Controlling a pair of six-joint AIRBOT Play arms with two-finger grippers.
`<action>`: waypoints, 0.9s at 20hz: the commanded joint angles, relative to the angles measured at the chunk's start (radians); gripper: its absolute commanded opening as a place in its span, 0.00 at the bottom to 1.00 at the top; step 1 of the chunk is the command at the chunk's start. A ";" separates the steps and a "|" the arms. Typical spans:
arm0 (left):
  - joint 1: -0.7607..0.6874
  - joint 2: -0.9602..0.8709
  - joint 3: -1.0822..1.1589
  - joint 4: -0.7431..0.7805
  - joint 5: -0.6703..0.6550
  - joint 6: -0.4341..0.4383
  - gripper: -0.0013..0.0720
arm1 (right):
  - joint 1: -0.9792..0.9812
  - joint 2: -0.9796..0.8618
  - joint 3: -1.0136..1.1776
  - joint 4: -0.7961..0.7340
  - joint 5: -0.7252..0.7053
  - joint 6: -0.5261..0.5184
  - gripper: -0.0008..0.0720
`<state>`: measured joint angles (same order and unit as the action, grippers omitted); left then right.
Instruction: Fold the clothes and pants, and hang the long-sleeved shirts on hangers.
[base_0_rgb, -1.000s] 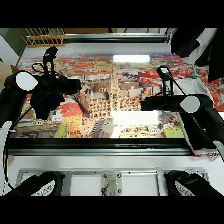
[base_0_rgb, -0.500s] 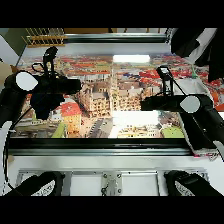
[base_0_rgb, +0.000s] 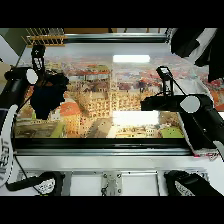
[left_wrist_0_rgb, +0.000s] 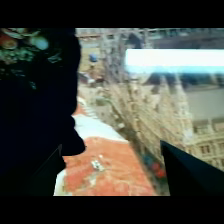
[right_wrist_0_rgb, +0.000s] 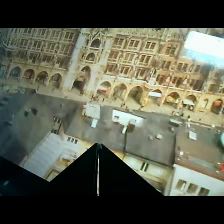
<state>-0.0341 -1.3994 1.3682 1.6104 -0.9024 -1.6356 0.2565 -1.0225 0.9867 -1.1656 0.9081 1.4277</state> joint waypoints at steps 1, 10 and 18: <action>0.086 -0.196 0.098 0.125 0.013 -0.034 0.93 | 0.001 0.000 0.001 0.000 0.000 0.000 0.03; 0.080 -0.459 0.307 0.114 -0.103 -0.063 0.30 | 0.001 0.000 0.001 0.000 0.000 0.000 0.03; -0.151 -0.204 0.640 0.115 -0.185 -0.036 0.03 | 0.001 -0.001 0.001 0.004 -0.010 0.000 0.03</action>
<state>-0.0937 -1.7084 1.9015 1.7248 -1.0622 -1.6886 0.2565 -1.0229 0.9867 -1.1652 0.9031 1.4273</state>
